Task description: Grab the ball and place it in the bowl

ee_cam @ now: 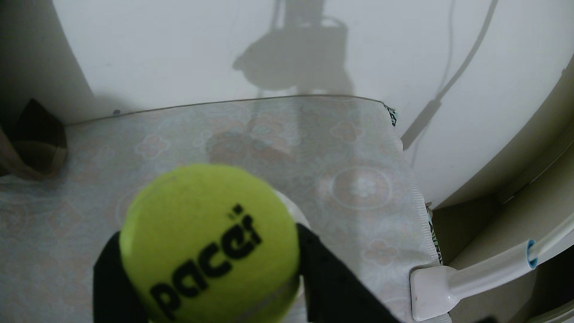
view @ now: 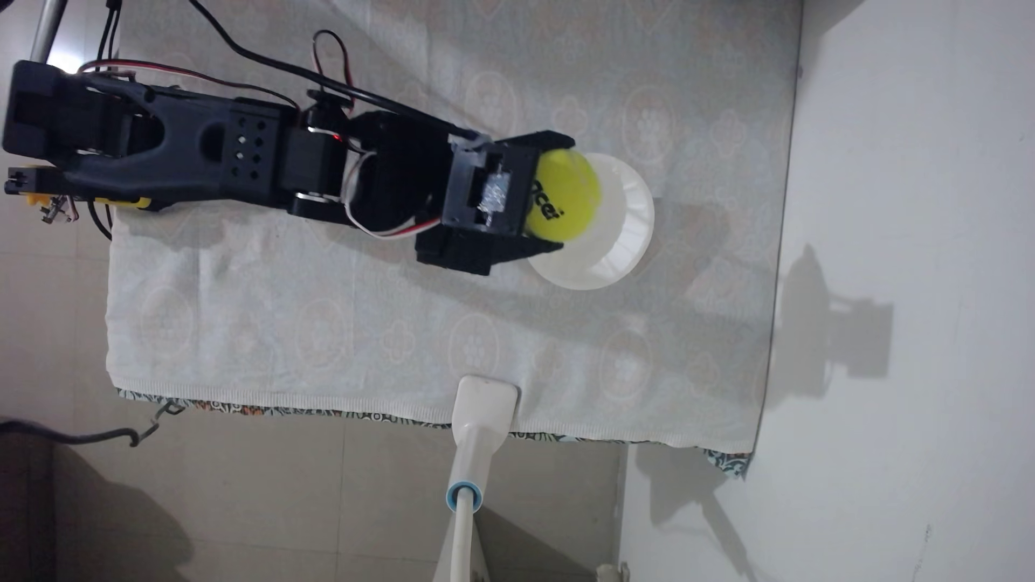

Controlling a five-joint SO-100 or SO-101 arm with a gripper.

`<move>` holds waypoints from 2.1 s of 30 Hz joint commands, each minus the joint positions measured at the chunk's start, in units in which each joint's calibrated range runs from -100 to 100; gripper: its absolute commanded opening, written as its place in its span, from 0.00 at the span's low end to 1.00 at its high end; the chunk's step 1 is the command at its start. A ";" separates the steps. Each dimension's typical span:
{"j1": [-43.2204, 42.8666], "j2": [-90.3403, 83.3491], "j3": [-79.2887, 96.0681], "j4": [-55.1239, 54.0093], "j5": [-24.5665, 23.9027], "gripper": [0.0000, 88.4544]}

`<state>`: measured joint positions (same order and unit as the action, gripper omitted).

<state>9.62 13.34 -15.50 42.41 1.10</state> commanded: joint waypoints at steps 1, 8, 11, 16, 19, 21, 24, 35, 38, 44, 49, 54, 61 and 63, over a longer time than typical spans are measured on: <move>1.83 3.52 -10.26 -2.21 -0.98 0.24; 2.49 11.00 -16.26 -2.21 -2.15 0.26; 1.94 13.98 -18.17 -2.29 -1.95 0.26; 1.50 17.12 -20.17 -2.29 -1.90 0.26; 1.50 18.41 -20.26 -2.70 -2.05 0.26; 1.94 19.37 -20.44 -3.44 -2.54 0.26; 2.16 20.82 -20.53 -3.85 -2.93 0.27; 1.28 24.12 -19.17 -3.93 -3.13 0.27; 1.17 24.28 -18.62 -3.93 -3.22 0.27; 0.95 24.28 -17.99 -3.85 -3.32 0.28; 0.18 24.28 -17.08 -3.77 -2.83 0.28; -0.15 23.24 -15.80 -3.36 -3.47 0.36; -0.48 20.10 -11.53 -3.27 -3.81 0.50; -0.48 19.78 -11.35 -3.27 -4.05 0.54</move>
<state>9.74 39.08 -26.71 40.36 -2.32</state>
